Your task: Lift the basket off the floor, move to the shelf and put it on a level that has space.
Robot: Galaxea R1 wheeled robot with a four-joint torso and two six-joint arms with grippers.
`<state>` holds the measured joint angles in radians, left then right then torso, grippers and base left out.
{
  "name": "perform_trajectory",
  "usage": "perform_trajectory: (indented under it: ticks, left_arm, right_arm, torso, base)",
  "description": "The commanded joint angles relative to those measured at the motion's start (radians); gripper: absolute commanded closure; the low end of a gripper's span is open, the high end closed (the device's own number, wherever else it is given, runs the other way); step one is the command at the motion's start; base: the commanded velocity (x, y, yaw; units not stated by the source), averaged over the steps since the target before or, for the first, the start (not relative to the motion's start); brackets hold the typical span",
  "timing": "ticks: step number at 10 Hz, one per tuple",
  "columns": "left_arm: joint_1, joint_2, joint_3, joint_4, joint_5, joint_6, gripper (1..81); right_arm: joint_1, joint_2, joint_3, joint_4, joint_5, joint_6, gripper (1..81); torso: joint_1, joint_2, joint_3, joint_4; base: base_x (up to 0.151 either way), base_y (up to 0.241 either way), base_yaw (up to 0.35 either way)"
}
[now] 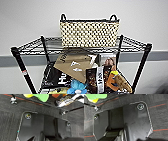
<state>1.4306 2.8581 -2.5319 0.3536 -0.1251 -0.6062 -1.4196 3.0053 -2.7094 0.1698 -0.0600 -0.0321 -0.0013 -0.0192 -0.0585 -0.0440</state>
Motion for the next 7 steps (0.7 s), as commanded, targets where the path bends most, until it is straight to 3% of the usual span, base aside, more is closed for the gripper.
perform_trajectory:
  ticks: [1, 7]
  left_arm:
    - [-0.042, 0.061, -0.097, 0.015, 0.042, 0.0, 1.0]
    - [-0.035, 0.146, -0.186, 0.013, 0.045, 0.0, 1.0]
  right_arm:
    - [0.041, 0.008, -0.015, -0.024, -0.047, -0.002, 1.0]
    - [0.02, 0.036, -0.015, -0.059, -0.047, 0.001, 1.0]
  torso:
    - [0.001, 0.0, 0.0, 0.0]
    - [0.001, 0.0, 0.0, 0.0]
  base:
    - [0.0, 0.0, 0.0]
    - [0.0, 0.0, 0.0]
